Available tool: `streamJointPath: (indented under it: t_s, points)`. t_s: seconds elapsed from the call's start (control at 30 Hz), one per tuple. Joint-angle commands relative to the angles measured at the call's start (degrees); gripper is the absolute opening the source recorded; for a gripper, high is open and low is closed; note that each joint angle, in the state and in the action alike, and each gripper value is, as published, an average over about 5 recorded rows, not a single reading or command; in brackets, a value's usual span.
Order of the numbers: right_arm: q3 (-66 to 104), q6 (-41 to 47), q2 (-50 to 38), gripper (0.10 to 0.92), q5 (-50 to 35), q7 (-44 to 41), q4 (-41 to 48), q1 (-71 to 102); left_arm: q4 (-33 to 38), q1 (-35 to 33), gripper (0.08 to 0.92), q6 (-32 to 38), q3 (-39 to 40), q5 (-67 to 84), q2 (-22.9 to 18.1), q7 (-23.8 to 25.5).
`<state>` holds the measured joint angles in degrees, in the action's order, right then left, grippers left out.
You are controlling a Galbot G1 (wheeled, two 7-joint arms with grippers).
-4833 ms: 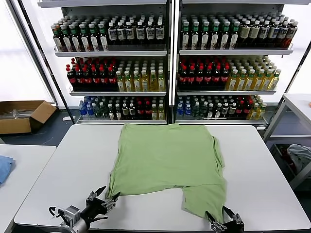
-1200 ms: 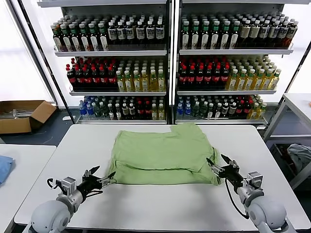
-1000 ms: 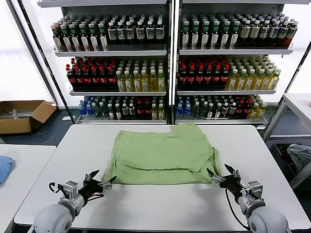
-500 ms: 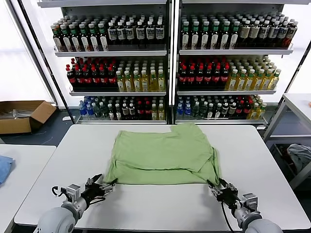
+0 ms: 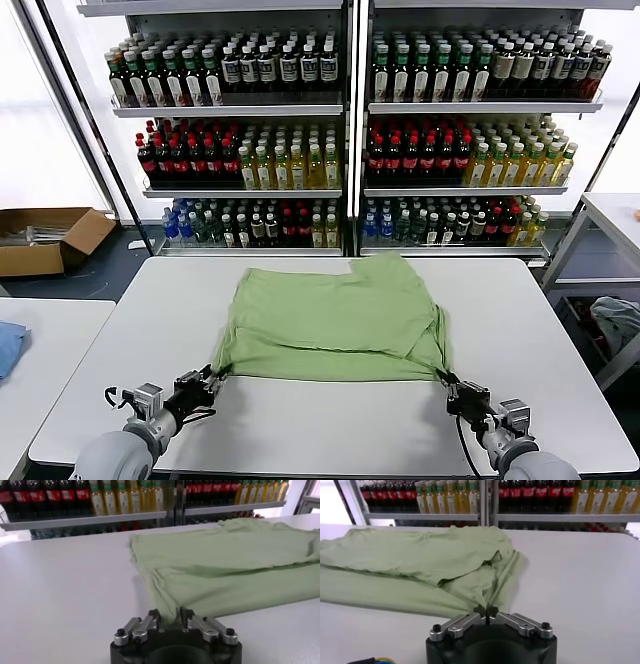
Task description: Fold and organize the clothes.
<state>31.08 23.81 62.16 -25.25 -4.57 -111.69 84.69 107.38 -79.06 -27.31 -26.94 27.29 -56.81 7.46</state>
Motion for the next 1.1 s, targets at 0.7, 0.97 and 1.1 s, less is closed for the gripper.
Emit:
streamJointPath:
  t_s: [0.7,0.97,1.1]
  points:
    - [8.6,-0.1,0.3,0.121,3.4,-1.2,-20.2,27.3,24.9,-34.9,0.088,-3.3,-17.1,-7.1,-3.7,-1.3]
    - [9.3,1.8,1.8,0.124,7.2,0.8,-25.3,30.3,28.4,-37.1,0.094,-5.7,-17.6,-9.0,-6.5,-3.5]
    - [8.9,1.6,1.3,0.196,6.3,1.7,-26.6,28.0,29.7,-35.0,0.163,-5.8,-17.6,-9.2,-6.0,-3.9]
